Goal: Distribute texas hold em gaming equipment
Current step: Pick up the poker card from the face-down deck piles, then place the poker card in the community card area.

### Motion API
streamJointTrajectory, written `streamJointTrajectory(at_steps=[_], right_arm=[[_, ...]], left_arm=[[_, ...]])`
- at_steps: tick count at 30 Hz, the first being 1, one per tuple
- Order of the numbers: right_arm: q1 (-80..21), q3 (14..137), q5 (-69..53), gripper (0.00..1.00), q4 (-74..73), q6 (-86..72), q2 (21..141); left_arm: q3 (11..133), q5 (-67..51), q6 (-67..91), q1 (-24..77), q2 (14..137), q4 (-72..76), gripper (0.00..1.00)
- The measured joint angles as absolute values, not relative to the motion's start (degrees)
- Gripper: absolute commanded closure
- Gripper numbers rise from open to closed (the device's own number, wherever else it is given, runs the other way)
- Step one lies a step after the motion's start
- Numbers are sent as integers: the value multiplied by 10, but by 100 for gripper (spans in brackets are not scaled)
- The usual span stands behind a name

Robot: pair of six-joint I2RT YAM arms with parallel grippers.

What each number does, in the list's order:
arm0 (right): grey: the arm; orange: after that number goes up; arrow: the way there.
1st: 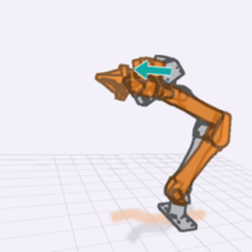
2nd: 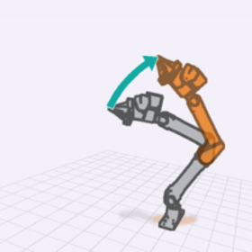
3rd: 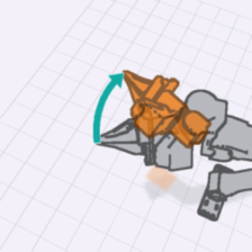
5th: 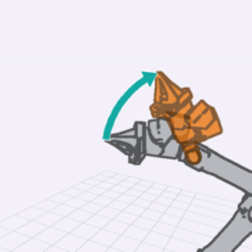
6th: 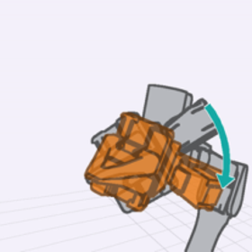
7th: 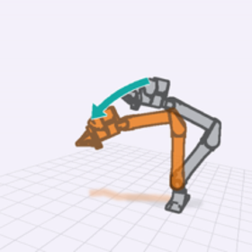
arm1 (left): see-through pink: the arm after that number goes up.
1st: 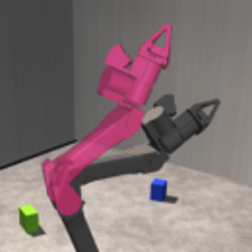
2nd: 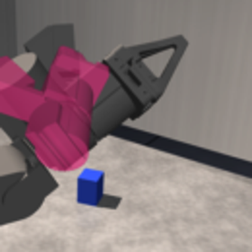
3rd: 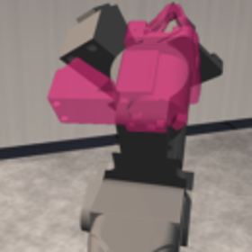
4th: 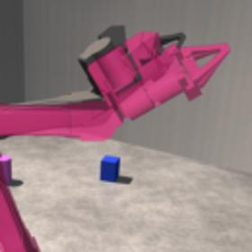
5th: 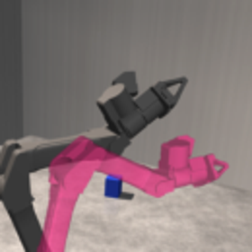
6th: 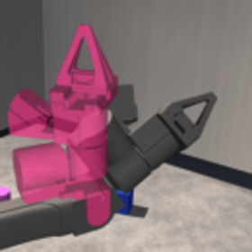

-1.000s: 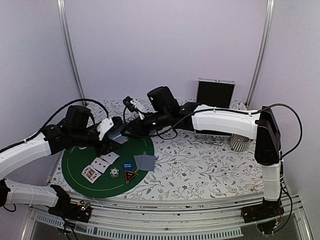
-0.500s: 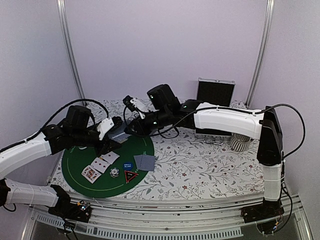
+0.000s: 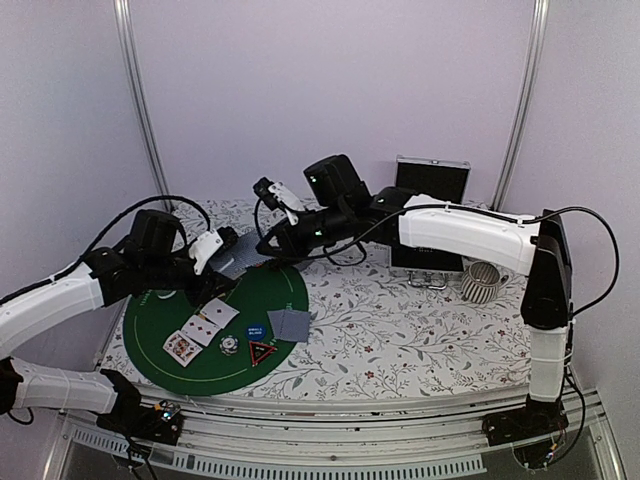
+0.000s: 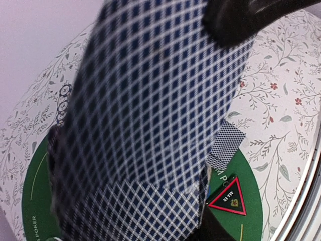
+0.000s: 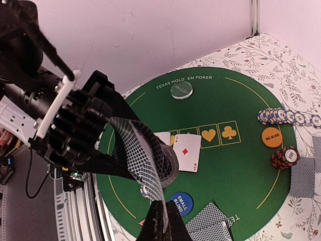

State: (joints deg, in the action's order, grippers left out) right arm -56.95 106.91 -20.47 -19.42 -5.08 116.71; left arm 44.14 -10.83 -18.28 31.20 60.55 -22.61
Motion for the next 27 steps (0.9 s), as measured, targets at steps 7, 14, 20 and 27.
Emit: streamJointTrajectory(at_steps=[7,14,20,27], right_arm=[[-513,1027,-267,99,-79,-150,1166],[-491,1009,-264,98,142,-354,1220],[-523,1083,-223,98,250,-547,1391],[-585,1131,-159,98,237,-653,1496]], left_arm=[[441,-76,-148,241,596,-212,64],[439,-15,-130,186,564,-186,63],[428,15,-128,171,543,-174,63],[427,16,-128,166,535,-169,63]])
